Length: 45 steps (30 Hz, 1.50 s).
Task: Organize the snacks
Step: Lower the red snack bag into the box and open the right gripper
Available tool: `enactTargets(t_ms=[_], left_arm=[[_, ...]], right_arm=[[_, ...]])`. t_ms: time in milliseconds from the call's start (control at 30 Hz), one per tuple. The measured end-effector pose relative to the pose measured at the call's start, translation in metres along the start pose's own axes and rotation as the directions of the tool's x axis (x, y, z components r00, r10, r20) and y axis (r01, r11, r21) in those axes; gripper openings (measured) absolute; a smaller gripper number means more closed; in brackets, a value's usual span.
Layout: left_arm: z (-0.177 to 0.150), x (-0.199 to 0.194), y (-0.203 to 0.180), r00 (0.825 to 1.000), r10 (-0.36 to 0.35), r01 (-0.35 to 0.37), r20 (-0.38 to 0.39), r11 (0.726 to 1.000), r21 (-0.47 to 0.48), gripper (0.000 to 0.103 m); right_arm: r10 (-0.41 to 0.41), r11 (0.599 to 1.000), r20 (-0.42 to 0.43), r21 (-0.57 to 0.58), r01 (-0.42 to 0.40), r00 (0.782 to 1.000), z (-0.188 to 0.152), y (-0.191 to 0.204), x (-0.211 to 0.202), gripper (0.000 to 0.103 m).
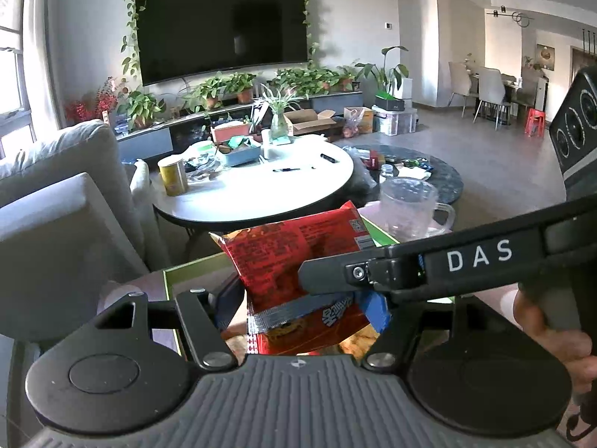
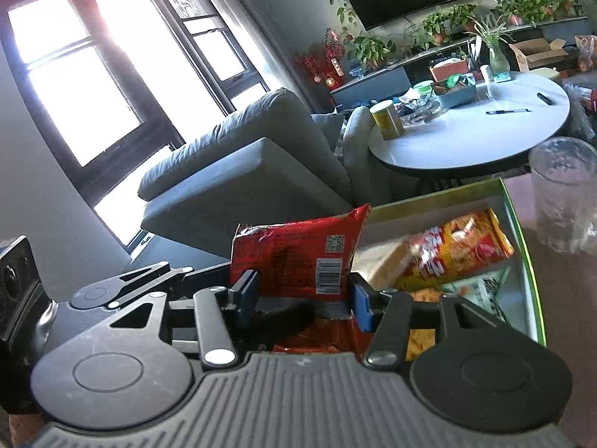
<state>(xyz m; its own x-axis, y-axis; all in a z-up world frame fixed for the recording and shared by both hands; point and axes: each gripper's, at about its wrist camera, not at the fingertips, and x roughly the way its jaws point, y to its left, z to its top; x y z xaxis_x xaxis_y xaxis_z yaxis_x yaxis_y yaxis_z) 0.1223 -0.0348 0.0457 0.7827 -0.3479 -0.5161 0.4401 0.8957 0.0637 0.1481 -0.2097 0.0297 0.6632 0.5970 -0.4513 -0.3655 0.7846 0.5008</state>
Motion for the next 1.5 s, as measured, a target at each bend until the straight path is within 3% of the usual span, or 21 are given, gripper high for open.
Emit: enactTargets(t_ms=[367, 567, 733, 933, 1200, 1500], left_arm=[[0.005, 0.04, 0.031, 0.999, 0.0, 0.0, -0.046, 1.0, -0.013, 0.067], [0.0, 0.065, 0.045, 0.994, -0.043, 0.039, -0.105, 0.998, -0.045, 0.07], [-0.012, 0.08, 0.054, 0.988, 0.032, -0.04, -0.152, 0.998, -0.044, 0.071], [-0.022, 0.078, 0.063, 0.983, 0.057, -0.068, -0.173, 0.996, -0.06, 0.071], [-0.03, 0.079, 0.061, 0.981, 0.055, -0.067, -0.187, 0.996, -0.059, 0.071], [-0.036, 0.073, 0.062, 0.981, 0.054, -0.067, -0.187, 0.996, -0.064, 0.071]], right_arm=[[-0.014, 0.998, -0.034, 0.054, 0.016, 0.999, 0.012, -0.009, 0.038, 0.054], [-0.033, 0.995, -0.062, 0.094, 0.039, 0.998, 0.014, -0.022, 0.056, 0.055], [-0.047, 0.987, -0.101, 0.15, 0.062, 0.994, 0.009, -0.036, 0.07, 0.061], [-0.062, 0.984, -0.122, 0.158, 0.081, 0.991, 0.004, -0.039, 0.076, 0.061], [-0.139, 0.977, -0.138, 0.145, 0.159, 0.981, 0.003, -0.04, 0.083, 0.061], [-0.133, 0.975, -0.178, 0.152, 0.16, 0.975, 0.01, -0.05, 0.12, 0.061]])
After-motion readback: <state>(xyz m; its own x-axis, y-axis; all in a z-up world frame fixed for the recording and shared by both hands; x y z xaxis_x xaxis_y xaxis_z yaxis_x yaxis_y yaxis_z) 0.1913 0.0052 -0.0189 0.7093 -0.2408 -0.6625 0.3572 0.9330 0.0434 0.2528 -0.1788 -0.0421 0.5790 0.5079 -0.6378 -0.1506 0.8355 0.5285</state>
